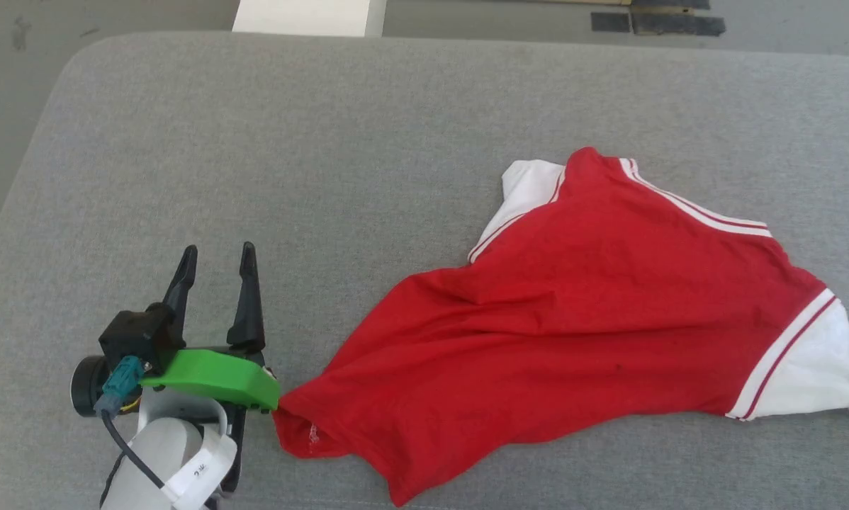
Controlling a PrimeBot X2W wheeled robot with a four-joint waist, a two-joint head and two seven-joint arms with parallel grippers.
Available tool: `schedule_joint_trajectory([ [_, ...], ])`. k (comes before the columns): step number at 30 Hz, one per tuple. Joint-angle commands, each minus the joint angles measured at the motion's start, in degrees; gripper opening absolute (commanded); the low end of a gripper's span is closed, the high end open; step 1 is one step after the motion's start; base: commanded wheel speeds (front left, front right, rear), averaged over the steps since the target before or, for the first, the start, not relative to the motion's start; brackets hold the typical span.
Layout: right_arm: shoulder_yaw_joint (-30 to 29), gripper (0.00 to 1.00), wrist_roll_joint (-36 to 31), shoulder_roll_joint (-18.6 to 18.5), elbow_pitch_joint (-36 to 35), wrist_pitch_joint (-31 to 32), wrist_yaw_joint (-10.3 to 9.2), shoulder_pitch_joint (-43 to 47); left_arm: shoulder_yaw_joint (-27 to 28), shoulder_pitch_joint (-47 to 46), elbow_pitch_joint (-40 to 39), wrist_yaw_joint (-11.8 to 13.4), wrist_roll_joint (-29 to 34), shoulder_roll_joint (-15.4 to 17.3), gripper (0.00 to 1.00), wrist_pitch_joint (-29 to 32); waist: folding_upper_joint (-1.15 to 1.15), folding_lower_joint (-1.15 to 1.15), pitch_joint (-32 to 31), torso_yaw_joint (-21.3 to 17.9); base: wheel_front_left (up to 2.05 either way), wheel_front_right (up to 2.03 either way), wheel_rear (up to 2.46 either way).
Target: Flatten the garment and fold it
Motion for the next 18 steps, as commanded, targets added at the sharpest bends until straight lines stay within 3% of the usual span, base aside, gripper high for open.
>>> schedule_joint_trajectory([
  [1,0.1,1.00,0.3,1.0,-0.7,-3.3,-0.09,-0.6,0.1,0.5,-0.1,0.2,-0.5,0.5,1.00,0.0,0.00,0.00,-1.0,-0.8,0.00,0.00,0.00],
  [8,1.6,1.00,0.2,3.8,-1.3,-15.6,-0.09,1.7,-0.1,1.7,-0.3,0.4,-1.0,0.6,1.00,0.2,0.00,0.00,-2.7,-1.9,0.00,0.00,0.00],
  [14,2.6,1.00,0.1,5.0,-0.5,-17.6,-0.09,2.8,-1.9,-1.0,-0.2,-0.3,-1.2,-0.1,1.00,2.3,0.00,0.00,-2.4,-2.6,0.00,0.00,0.00],
  [18,3.7,1.00,0.3,5.2,-0.5,-17.5,-0.09,1.9,-4.5,-8.6,1.5,-2.3,-1.7,-1.7,1.00,6.5,0.00,0.00,-0.3,-3.6,0.00,0.00,0.00],
])
